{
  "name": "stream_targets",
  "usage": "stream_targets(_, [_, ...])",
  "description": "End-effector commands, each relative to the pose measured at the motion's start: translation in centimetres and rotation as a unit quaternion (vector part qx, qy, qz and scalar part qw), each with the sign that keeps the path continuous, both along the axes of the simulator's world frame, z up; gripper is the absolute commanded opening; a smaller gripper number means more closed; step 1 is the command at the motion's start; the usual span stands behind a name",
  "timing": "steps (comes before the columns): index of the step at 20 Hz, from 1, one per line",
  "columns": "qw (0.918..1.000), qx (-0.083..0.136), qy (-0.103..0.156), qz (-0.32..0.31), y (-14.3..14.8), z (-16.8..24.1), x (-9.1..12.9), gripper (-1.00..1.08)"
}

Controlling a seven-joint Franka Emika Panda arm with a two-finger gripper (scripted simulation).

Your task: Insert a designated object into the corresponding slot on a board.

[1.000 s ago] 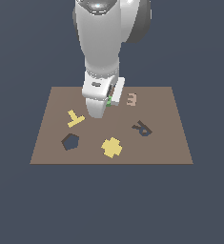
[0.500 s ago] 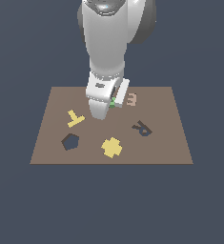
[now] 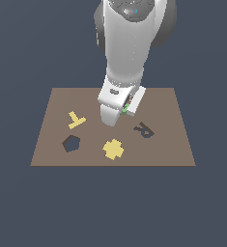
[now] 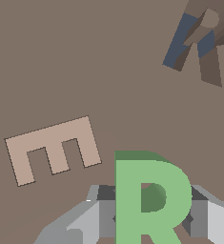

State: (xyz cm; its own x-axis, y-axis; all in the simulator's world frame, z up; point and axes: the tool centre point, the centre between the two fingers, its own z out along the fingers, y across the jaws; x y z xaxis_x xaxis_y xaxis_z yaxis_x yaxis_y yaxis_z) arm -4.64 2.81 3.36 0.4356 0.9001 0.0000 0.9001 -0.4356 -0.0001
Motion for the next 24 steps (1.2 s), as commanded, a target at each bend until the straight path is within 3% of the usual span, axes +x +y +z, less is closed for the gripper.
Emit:
stream_targets(1, [0.9996,0.000,0.000,-0.027,1.3,0.1,0.9,-1.00])
stream_targets(12, [0.9898,0.000,0.000,-0.143,6.0,0.5,5.7,-1.00])
stream_targets(24, [0.9809,0.000,0.000,-0.194,7.5,0.7,8.3,-1.00])
